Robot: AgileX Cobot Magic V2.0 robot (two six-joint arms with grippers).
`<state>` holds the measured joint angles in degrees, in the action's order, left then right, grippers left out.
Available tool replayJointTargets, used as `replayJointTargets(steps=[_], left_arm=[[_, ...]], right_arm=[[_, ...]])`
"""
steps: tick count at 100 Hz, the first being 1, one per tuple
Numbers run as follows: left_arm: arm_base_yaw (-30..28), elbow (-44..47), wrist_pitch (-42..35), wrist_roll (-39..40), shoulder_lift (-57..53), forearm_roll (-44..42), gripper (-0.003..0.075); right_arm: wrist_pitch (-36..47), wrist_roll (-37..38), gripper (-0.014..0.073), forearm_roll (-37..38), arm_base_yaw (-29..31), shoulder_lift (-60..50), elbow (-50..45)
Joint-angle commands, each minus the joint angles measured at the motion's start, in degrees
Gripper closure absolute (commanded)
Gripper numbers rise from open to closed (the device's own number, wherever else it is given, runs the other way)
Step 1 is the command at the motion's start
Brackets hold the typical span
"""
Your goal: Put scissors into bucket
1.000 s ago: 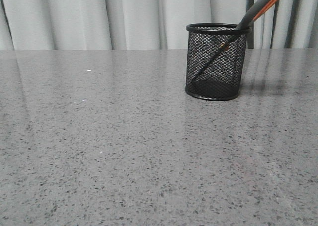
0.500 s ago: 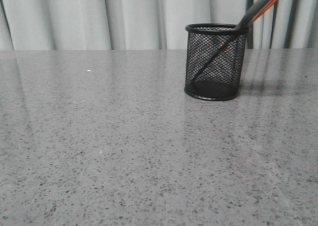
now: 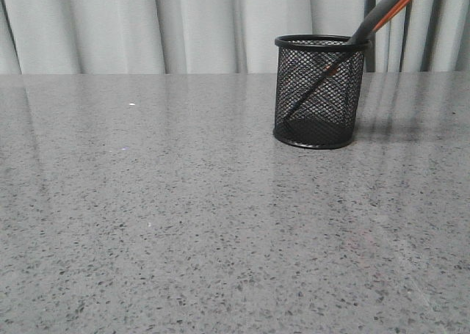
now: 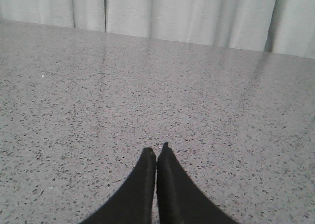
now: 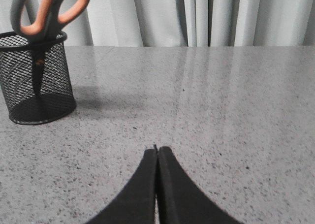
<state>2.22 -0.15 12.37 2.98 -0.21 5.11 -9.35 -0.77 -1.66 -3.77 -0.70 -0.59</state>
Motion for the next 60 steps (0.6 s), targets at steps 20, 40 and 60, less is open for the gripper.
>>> replayJointTargets(steps=[20,40,60], left_arm=[[-0.27,1.63,-4.24,0.41,-1.46,0.58,0.0741],[-0.27,1.63,-4.24,0.41,-1.46,0.58,0.0741],[-0.27,1.63,-4.24,0.41,-1.46,0.58,0.0741]], right_arm=[[3.24,0.2,0.0659,2.5,0.48,-1.08,-1.0],[3.24,0.2,0.0659,2.5,0.48,-1.08,-1.0],[3.24,0.2,0.0659,2.5,0.48,-1.08,-1.0]])
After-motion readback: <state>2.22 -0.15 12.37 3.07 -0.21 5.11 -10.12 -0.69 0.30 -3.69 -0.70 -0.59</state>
